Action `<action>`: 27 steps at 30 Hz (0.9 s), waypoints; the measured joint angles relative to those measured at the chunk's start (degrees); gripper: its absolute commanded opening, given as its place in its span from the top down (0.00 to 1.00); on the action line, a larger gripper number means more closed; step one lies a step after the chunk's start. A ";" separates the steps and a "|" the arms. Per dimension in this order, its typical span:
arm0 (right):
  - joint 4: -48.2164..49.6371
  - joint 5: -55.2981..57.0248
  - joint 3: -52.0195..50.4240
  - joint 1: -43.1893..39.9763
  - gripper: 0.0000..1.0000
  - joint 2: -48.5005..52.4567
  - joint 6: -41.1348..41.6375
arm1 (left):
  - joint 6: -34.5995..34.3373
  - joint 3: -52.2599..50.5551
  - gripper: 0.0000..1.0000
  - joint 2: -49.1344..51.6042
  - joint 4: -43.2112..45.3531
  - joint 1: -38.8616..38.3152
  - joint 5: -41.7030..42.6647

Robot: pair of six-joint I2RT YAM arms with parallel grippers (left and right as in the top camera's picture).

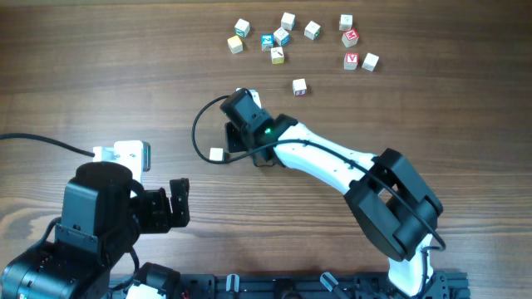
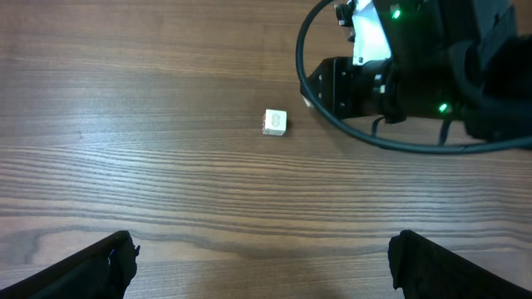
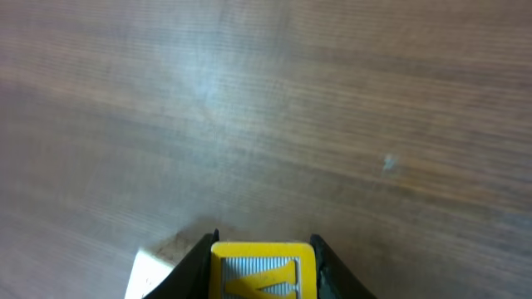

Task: Form a tower

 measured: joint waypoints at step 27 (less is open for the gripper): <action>3.91 1.68 -4.52 -0.26 0.27 0.52 4.52 | 0.00 0.00 0.00 0.00 0.00 0.00 -0.02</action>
